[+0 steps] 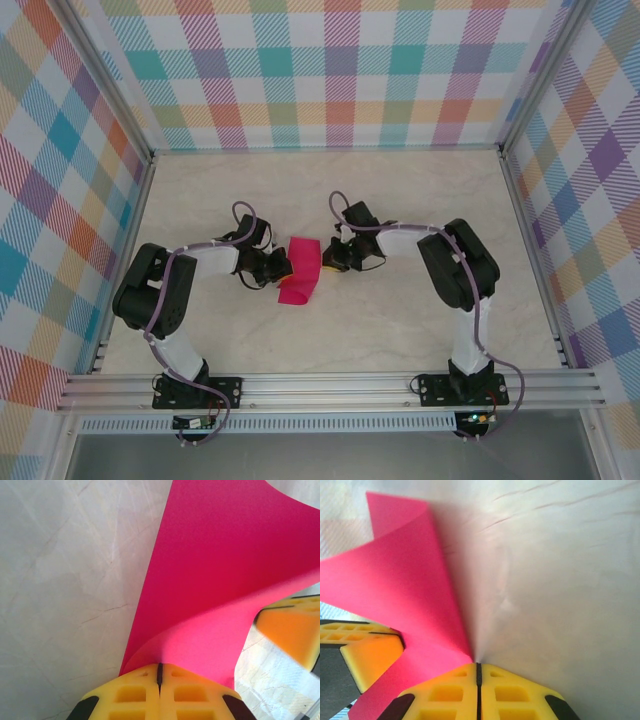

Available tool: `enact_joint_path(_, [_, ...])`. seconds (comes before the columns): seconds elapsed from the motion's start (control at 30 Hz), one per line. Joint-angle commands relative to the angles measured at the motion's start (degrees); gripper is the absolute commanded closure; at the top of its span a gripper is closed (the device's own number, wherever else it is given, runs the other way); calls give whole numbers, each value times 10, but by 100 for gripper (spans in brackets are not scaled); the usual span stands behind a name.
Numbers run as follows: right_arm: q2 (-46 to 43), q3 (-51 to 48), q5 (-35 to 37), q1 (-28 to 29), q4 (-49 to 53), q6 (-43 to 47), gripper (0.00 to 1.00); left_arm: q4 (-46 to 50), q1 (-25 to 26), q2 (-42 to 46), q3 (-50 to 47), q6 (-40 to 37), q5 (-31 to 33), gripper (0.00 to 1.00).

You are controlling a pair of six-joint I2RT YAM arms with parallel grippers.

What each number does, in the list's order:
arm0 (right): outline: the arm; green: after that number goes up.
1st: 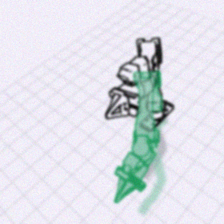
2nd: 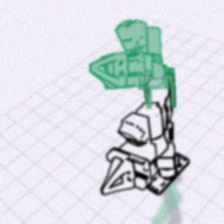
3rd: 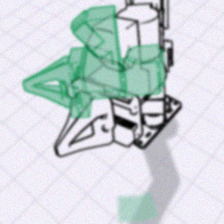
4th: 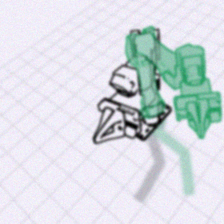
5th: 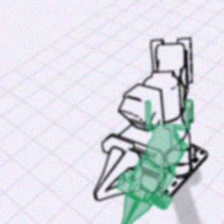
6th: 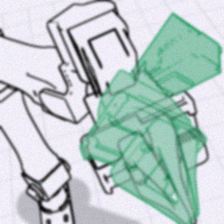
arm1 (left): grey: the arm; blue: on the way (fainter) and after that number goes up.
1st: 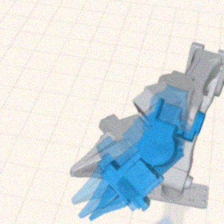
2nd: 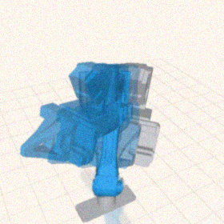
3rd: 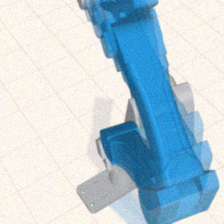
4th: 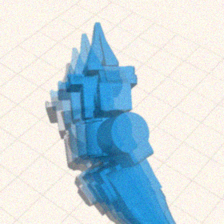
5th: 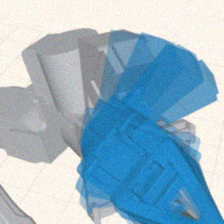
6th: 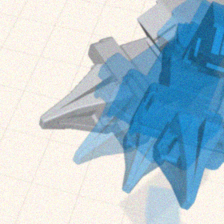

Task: Fold a paper plane with a square sheet of paper (pick it up from the middle)
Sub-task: Fold the square sheet of paper in half at the center of the table.

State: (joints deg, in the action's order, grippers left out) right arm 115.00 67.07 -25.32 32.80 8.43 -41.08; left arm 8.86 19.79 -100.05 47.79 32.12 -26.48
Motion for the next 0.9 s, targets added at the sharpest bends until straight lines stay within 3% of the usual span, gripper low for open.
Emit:
enact_joint_path(0.0, [-32,-6,48,-10,27,7,92,152,-8,-60,-56,5,163,100])
enact_joint_path(0.17, [-60,27,40,27,10,8,92,145,-6,-55,-56,2,151,100])
enact_joint_path(0.37, [24,103,18,59,22,0,92,148,-5,-57,-54,2,152,100])
enact_joint_path(0.67, [77,134,17,46,28,10,92,149,-4,-63,-58,10,155,100])
enact_joint_path(0.87, [52,56,37,11,0,-8,92,149,-4,-69,-61,15,153,100])
